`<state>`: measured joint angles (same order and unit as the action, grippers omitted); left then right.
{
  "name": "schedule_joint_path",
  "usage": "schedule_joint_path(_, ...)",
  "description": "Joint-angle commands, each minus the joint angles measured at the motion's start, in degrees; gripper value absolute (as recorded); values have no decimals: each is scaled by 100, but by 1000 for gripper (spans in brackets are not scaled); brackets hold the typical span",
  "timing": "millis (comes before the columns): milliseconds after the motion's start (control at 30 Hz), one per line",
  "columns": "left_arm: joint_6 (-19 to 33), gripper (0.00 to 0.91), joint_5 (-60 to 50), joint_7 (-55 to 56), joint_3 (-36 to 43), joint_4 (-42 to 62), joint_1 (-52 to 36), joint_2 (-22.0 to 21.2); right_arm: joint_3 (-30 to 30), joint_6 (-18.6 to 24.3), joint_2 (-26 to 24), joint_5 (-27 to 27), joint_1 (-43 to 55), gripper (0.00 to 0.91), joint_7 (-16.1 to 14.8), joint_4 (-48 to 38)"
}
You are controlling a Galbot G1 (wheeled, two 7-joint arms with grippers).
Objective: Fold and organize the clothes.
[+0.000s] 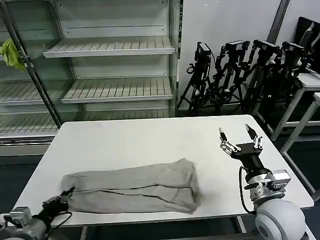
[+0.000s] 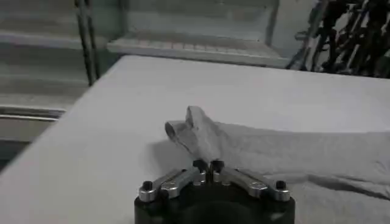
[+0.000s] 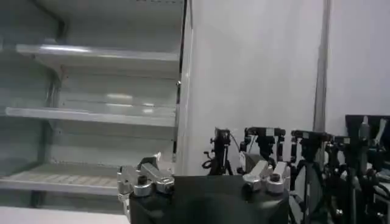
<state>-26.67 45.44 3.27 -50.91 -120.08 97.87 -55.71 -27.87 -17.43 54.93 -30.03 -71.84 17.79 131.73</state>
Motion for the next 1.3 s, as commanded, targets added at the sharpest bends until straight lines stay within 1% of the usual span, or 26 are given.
schedule_joint_path(33,-43,40,-30,-10,-1379,174,305,496,356,22,39,26,263,907,-17,-113)
schedule_joint_path(200,-86,40,-30,-25,-1852,84,563,663,394,18,-8,15,340,907,-15,-118)
schedule_joint_path(300,-103,40,76,-24,-1979,-34,624,712,390,16,-41,3,385,907,-7,-136)
schedule_joint_path(467,-183,40,490,0,-1773,-585,585,664,322,17,-151,1,438,907,-1,-209)
schedule_joint_path(667,-325,40,1166,148,-838,-1222,177,578,149,67,-502,-19,476,907,10,-367)
schedule_joint_path(700,-358,40,1284,178,-559,-1312,-23,577,104,71,-568,-17,476,907,12,-382)
schedule_joint_path(867,-363,40,1592,222,445,-1385,-595,596,-16,58,-726,-16,456,907,59,-411)
schedule_joint_path(1067,-335,40,1655,222,1537,-1472,-1201,470,-229,26,-836,32,288,907,125,-460)
schedule_joint_path(1100,-337,50,1652,233,1686,-1474,-1322,451,-259,19,-854,45,255,907,136,-469)
schedule_joint_path(1300,-328,40,1462,243,2443,-1405,-1792,272,-501,-51,-919,44,82,907,187,-448)
